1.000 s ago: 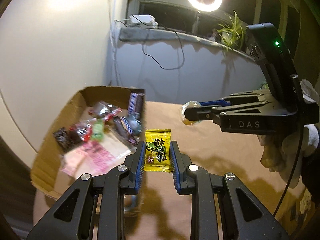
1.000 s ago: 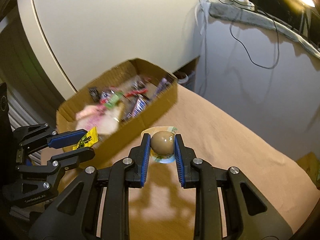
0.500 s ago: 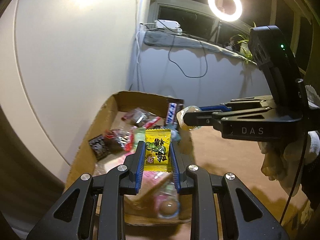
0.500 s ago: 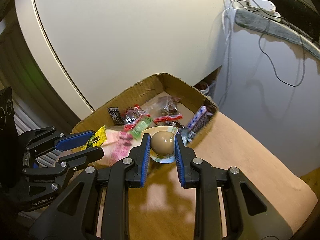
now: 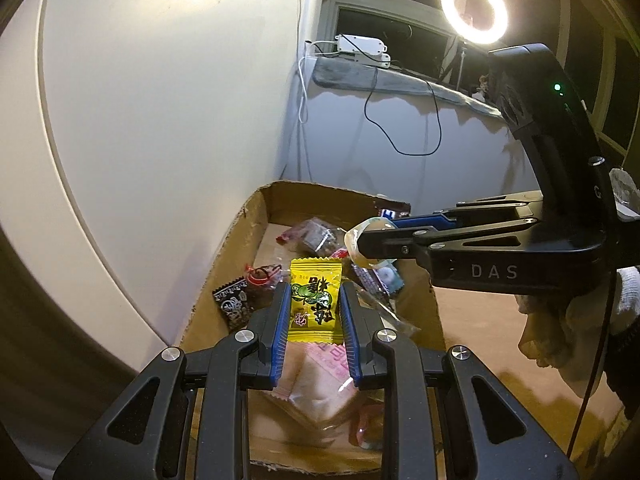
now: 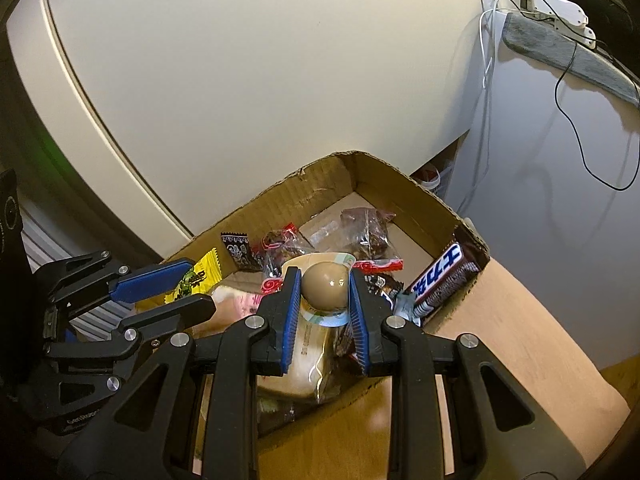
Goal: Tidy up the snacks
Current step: 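Carry the yellow candy with the left tool while the right tool carries the round chocolate over the box, then open both tools to drop the yellow candy and round chocolate into the box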
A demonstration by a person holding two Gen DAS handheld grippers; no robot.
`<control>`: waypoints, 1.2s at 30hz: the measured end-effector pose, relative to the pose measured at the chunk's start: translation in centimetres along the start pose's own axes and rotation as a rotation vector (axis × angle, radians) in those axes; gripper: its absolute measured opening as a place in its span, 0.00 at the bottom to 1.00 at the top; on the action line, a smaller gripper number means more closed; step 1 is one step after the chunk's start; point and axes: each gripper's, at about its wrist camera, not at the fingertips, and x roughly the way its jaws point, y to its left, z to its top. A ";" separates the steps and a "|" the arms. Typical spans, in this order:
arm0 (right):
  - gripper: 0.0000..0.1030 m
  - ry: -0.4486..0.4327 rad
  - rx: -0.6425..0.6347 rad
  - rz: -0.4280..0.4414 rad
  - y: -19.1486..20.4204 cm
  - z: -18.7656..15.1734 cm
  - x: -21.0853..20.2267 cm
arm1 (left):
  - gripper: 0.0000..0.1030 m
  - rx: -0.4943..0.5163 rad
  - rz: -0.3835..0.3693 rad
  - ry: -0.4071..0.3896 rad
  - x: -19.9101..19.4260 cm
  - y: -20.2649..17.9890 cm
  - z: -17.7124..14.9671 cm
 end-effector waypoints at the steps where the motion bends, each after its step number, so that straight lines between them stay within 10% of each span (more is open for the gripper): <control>1: 0.24 0.002 0.002 0.000 -0.1 0.1 0.1 | 0.22 -0.002 0.002 0.000 0.1 0.0 0.0; 25: 0.25 0.029 0.011 0.001 -0.7 0.5 1.5 | 0.23 -0.006 0.031 0.016 0.6 0.0 0.1; 28: 0.41 0.022 0.014 0.000 -0.8 0.5 1.3 | 0.24 -0.006 0.036 0.016 0.6 0.1 0.1; 36: 0.53 0.007 0.015 -0.020 -0.8 0.6 0.8 | 0.54 0.002 0.048 0.008 0.3 0.1 0.0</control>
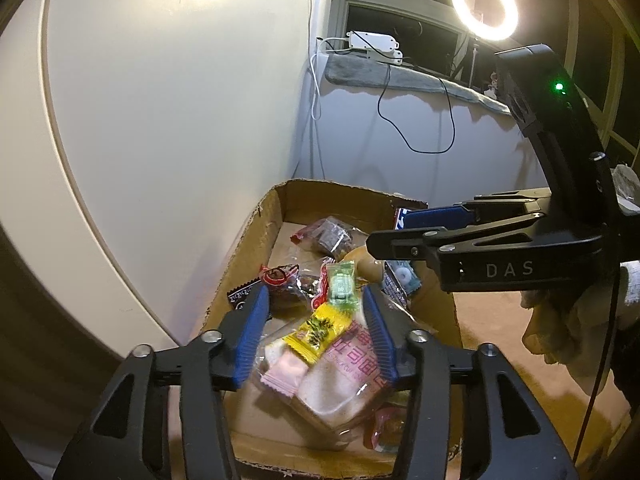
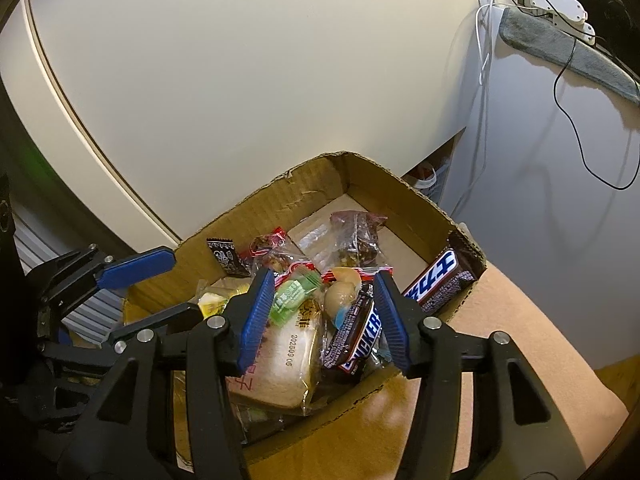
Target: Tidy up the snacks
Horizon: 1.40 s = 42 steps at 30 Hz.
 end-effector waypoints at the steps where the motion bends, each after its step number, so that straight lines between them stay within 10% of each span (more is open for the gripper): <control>1: 0.60 -0.001 0.001 -0.002 0.0 0.0 0.0 | 0.57 0.003 0.007 -0.002 -0.1 0.0 0.0; 4: 0.77 -0.017 0.007 -0.007 0.0 -0.1 -0.4 | 0.66 0.004 0.022 -0.006 -0.3 0.0 -0.1; 42: 0.92 -0.178 0.011 -0.150 3.4 -6.7 -9.6 | 0.79 -0.027 0.123 -0.100 -7.2 -2.0 -3.4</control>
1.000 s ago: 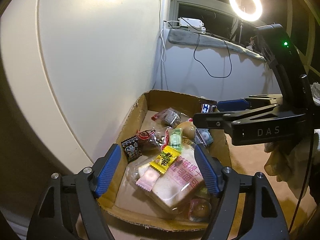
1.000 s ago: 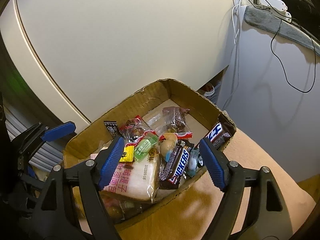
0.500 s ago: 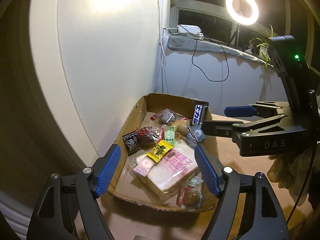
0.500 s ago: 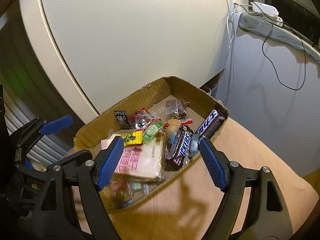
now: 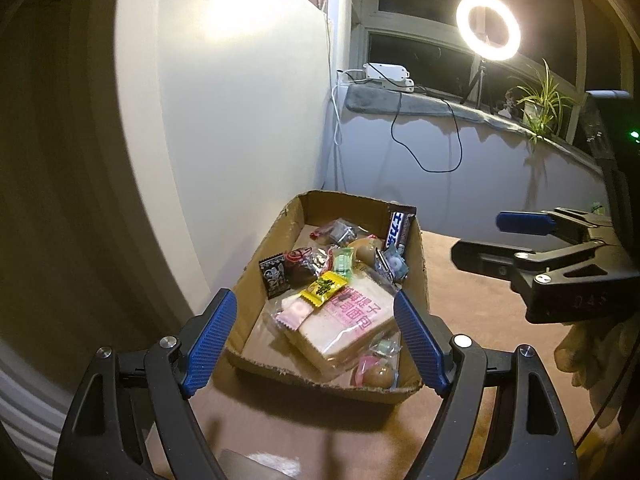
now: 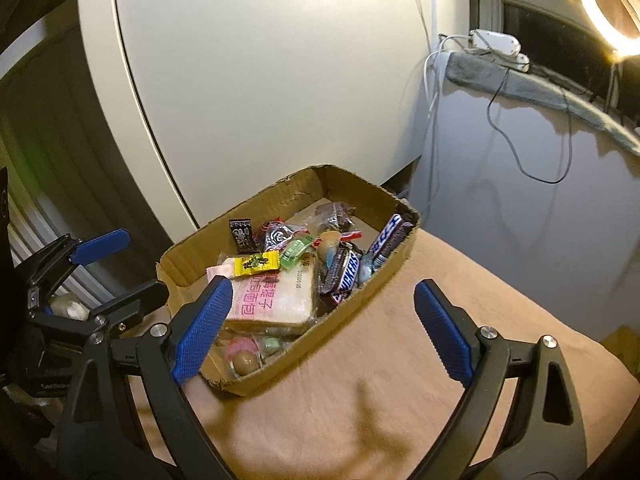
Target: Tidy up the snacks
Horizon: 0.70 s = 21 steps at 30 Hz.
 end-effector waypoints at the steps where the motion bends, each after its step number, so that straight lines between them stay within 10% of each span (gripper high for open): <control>1: 0.92 -0.006 -0.002 -0.015 0.1 -0.2 -0.2 | 0.79 -0.003 0.003 -0.002 -0.2 0.0 -0.1; 21: 0.92 -0.083 0.032 -0.149 1.3 -3.9 -5.2 | 0.79 -0.001 0.018 -0.026 -2.6 -2.3 -2.0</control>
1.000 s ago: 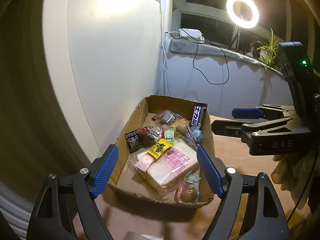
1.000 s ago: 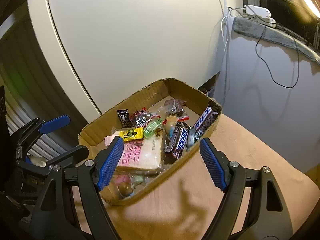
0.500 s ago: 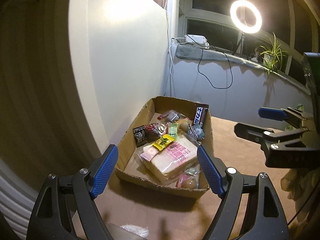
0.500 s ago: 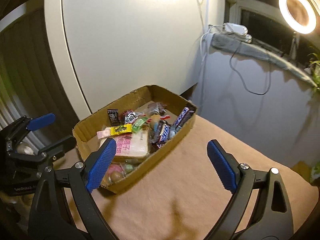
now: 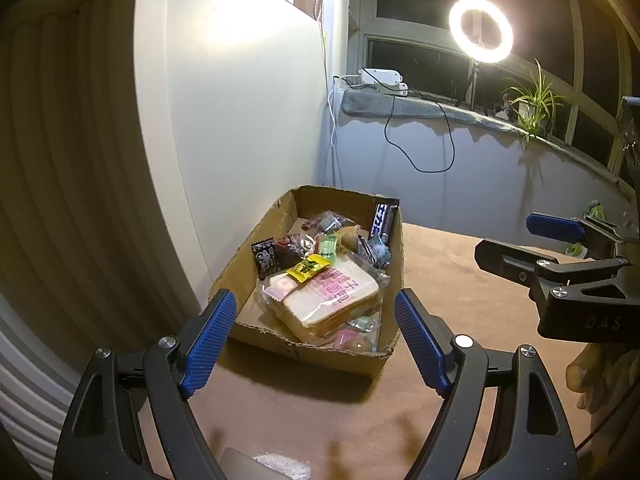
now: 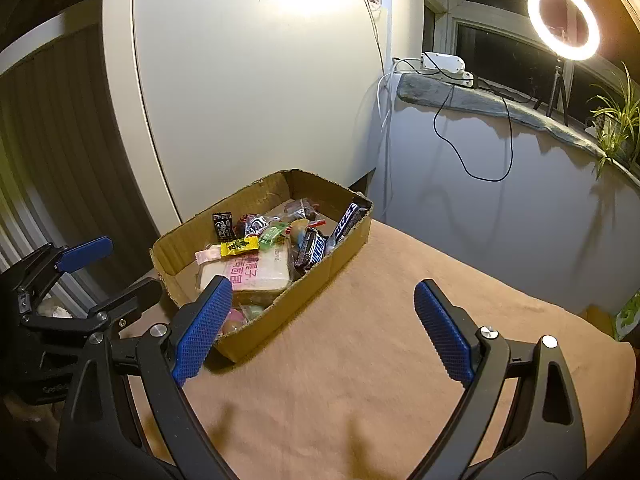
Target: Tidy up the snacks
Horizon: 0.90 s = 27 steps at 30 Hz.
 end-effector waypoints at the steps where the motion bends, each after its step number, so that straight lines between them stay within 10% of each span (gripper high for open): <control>1: 0.92 -0.002 0.002 -0.002 0.0 0.0 -0.1 | 0.79 -0.001 0.001 -0.003 -0.1 0.0 0.0; 27: 0.92 -0.002 -0.006 0.000 0.5 -0.7 -0.7 | 0.79 0.002 -0.001 -0.010 -0.7 0.0 -0.3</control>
